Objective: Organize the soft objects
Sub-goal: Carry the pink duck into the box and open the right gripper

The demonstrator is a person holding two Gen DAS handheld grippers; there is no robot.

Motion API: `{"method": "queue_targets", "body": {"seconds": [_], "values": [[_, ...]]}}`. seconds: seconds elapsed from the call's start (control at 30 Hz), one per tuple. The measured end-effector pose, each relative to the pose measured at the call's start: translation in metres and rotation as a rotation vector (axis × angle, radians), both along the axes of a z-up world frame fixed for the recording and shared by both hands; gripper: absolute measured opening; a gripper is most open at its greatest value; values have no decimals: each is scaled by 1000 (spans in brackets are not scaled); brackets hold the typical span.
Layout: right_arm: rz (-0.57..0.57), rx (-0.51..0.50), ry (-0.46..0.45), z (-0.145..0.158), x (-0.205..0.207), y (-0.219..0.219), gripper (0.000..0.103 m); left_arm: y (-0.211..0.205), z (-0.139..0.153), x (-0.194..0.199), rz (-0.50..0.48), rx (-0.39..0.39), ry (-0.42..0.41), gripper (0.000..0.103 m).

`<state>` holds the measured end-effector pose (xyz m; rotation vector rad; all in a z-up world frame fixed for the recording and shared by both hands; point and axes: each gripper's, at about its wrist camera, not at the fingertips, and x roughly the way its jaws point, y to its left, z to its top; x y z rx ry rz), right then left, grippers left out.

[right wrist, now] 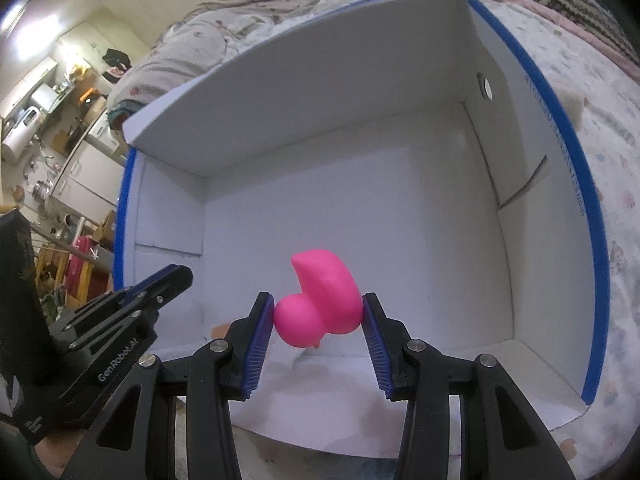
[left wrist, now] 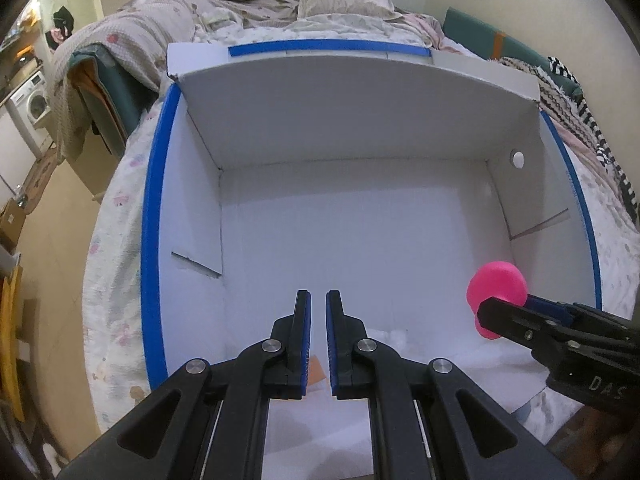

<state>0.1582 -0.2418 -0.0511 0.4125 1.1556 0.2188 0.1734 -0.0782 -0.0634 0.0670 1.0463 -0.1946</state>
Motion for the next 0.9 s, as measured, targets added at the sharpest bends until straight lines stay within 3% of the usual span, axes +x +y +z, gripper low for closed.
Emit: {"method": "queue_targets", "body": {"seconds": [0.3, 0.5, 0.57, 0.63, 0.7, 0.83, 0.9], "values": [[-5, 5, 54, -11, 6, 3, 48, -3, -9, 1, -3, -18, 44, 7], [-14, 17, 65, -12, 8, 3, 48, -5, -12, 0, -5, -25, 53, 14], [-14, 17, 71, -14, 7, 3, 48, -7, -12, 0, -11, -20, 50, 22], [-13, 18, 72, -14, 8, 3, 48, -7, -11, -1, -13, -28, 51, 44], [-16, 25, 71, -14, 8, 2, 48, -6, -9, -2, -6, -28, 40, 58], [-28, 42, 70, -14, 10, 1, 62, -5, -2, -3, 4, -11, 3, 59], [-34, 44, 66, -13, 11, 1, 64, -5, -2, -3, 0, -11, 10, 59]]}}
